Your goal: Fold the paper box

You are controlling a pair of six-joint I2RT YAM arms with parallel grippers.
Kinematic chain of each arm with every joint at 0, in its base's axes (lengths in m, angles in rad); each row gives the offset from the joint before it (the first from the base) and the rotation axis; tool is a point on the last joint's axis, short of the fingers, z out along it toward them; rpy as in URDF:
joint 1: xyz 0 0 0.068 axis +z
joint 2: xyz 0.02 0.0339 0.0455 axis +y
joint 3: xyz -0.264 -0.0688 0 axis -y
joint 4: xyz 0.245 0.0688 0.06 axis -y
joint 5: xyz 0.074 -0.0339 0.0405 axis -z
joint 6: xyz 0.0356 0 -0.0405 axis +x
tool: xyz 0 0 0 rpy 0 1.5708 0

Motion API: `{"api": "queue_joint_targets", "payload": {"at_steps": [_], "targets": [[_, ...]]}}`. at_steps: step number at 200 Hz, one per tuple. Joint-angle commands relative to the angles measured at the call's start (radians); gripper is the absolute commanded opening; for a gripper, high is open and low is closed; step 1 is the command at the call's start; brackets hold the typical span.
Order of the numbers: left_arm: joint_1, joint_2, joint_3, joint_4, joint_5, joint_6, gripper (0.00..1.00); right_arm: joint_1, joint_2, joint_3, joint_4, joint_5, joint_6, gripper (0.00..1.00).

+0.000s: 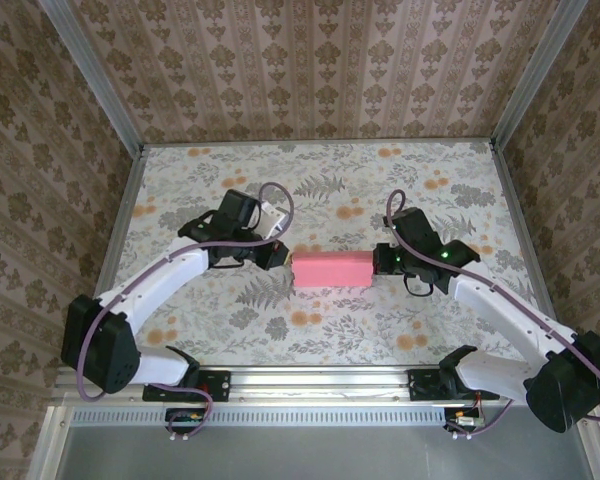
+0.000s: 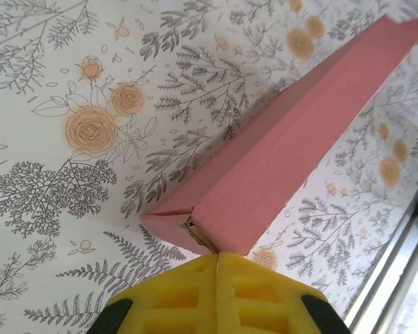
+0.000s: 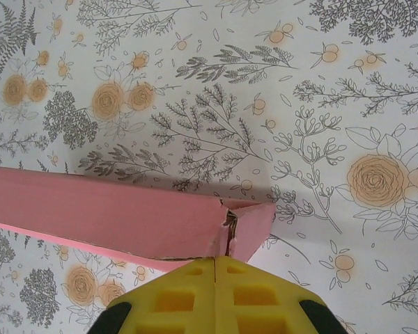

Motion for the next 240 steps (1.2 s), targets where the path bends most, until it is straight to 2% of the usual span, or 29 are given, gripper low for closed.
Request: {"api": "queue_joint_targets", "payload": {"at_steps": [1, 51, 134, 174, 240], "targets": [[0.030, -0.036, 0.017, 0.008, 0.082, -0.039, 0.01, 0.010, -0.019, -0.041, -0.050, 0.010, -0.014, 0.00], [0.021, 0.033, 0.062, 0.084, 0.121, -0.044, 0.03, 0.014, -0.042, -0.068, -0.048, 0.001, -0.024, 0.00], [-0.074, 0.142, 0.071, 0.163, 0.129, -0.044, 0.05, 0.017, -0.051, -0.062, -0.045, -0.012, -0.022, 0.00], [-0.086, 0.116, 0.008, 0.180, 0.100, -0.042, 0.05, 0.018, -0.056, -0.056, -0.029, -0.032, -0.008, 0.13], [-0.104, 0.100, -0.046, 0.207, 0.067, -0.034, 0.04, -0.004, -0.099, 0.027, -0.056, -0.067, -0.002, 0.25]]}}
